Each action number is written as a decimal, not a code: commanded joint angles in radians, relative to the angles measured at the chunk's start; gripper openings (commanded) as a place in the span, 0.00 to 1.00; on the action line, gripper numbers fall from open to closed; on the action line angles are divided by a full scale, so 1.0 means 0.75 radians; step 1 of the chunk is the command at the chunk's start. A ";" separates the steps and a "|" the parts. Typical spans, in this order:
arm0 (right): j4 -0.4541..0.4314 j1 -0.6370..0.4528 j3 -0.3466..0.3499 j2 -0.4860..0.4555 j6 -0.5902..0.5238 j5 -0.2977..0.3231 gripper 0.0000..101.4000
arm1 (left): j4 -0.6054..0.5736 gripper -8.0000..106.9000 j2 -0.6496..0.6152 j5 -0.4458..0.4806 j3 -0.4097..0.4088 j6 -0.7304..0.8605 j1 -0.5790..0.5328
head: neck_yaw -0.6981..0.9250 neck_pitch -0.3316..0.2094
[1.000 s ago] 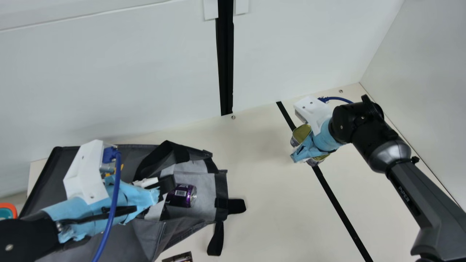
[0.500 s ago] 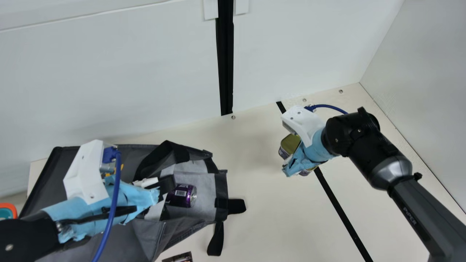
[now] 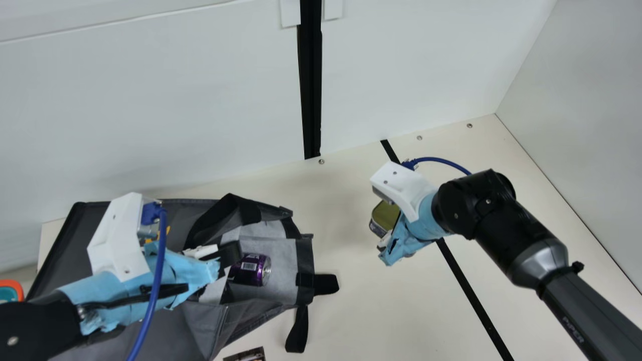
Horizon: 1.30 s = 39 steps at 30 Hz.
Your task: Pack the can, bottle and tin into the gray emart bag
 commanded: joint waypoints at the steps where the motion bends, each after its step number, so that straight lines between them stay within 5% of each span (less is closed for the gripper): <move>1: -0.002 0.019 0.012 -0.008 -0.002 0.001 0.00 | 0.000 0.16 0.000 0.000 0.000 0.000 0.000 | -0.001 -0.030; 39: 0.302 0.272 0.197 -0.112 -0.277 -0.034 0.00 | 0.000 0.16 0.000 0.000 0.000 0.000 0.000 | -0.001 -0.030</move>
